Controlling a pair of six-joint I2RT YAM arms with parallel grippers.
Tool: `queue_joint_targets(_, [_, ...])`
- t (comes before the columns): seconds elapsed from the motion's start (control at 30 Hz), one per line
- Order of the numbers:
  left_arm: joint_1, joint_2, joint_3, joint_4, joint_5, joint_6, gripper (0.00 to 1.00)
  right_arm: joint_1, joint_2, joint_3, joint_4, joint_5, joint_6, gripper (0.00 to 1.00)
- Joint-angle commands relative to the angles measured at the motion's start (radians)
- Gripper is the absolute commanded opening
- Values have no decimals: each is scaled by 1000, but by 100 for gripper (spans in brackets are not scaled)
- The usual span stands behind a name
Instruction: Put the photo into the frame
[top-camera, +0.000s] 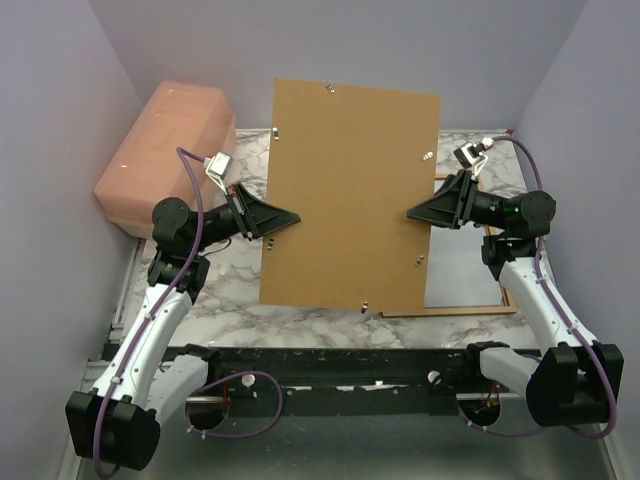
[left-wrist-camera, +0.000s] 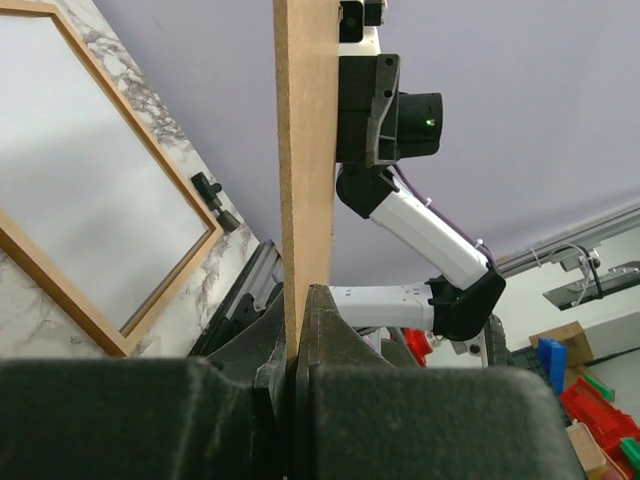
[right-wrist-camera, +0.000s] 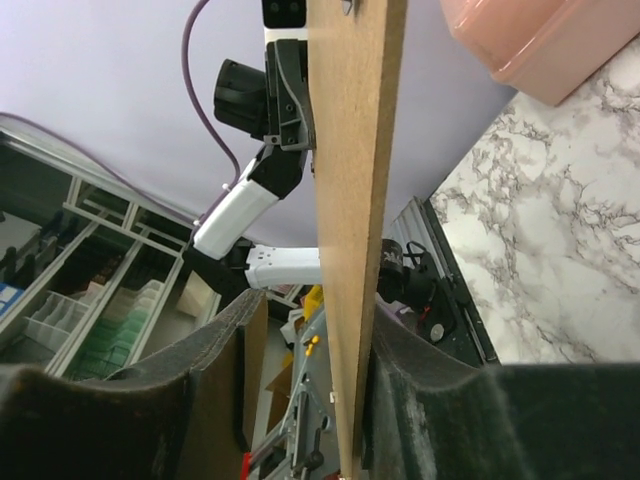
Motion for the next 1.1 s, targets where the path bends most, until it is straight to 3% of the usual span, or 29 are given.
queue_joint_targets(0.0, [4, 14, -22, 35, -2, 31, 0, 7, -13, 29, 73, -32, 32, 38])
queue_joint_targets(0.17, [3, 23, -27, 15, -2, 51, 0, 7, -15, 33, 69, -39, 26, 1])
queue_joint_targets(0.2, [3, 26, -27, 15, -2, 55, 0, 6, -17, 33, 65, -41, 22, 0])
queue_joint_targets(0.27, [3, 31, -31, 12, -2, 62, 9, 6, -24, 38, 41, -40, -1, 0])
queue_joint_targets(0.33, [4, 33, -37, 11, -5, 65, 30, 6, -36, 46, -20, -34, -47, 0])
queue_joint_targets(0.37, [4, 32, -43, 7, -15, 68, 51, 5, -44, 58, -90, -28, -94, 0])
queue_joint_targets(0.43, [4, 35, -55, -11, -36, 78, 78, 7, -57, 97, -288, -10, -246, 0])
queue_joint_targets(0.53, [3, 41, -47, -111, -80, 138, 96, 7, -64, 198, -708, 67, -538, 0])
queue_joint_targets(0.67, [1, 59, -4, -346, -188, 268, 98, 5, -43, 343, -1117, 241, -794, 0])
queue_joint_targets(0.8, [-22, 108, 55, -603, -356, 400, 99, 6, -14, 450, -1380, 452, -939, 0])
queue_joint_targets(1.07, [-183, 291, 163, -731, -535, 474, 98, 6, -36, 531, -1568, 858, -1041, 0])
